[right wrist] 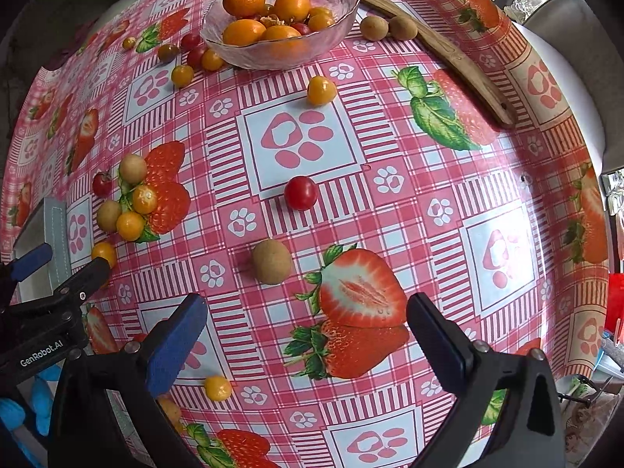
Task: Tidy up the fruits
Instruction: 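Grasp a yellow cherry tomato with the left tool while the right tool grasps a brown kiwi, then carry both fruits over the white tray and open both tools to drop them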
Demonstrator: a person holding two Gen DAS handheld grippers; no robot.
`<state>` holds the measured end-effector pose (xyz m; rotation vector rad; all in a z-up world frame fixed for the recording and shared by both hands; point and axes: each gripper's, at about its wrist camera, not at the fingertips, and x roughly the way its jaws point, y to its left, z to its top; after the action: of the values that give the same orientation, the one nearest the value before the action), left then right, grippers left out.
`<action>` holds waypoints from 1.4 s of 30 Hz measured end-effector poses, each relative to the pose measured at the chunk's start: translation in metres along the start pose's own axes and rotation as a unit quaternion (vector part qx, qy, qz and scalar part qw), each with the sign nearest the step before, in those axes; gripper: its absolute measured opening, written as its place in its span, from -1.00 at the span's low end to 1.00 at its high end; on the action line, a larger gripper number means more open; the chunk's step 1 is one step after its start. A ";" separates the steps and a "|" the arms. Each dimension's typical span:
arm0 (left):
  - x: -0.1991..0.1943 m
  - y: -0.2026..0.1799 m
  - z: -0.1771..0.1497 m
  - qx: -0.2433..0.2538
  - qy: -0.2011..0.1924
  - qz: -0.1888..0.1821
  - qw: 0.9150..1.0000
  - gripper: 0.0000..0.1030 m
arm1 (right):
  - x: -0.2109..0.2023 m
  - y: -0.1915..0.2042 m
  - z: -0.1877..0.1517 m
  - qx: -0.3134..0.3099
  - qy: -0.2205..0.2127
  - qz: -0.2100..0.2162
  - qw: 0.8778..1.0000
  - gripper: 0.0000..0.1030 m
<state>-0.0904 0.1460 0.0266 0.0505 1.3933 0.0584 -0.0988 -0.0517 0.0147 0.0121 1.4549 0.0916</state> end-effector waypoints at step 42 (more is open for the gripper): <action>-0.057 0.123 -0.115 -0.161 -0.011 -0.019 0.987 -0.51 | -0.032 0.153 -0.039 -0.152 0.014 0.096 0.984 -0.49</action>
<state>-0.2146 0.2647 0.0715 -0.2435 1.3468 0.2495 -0.1495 0.0962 0.0522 -0.0979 1.4522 0.4722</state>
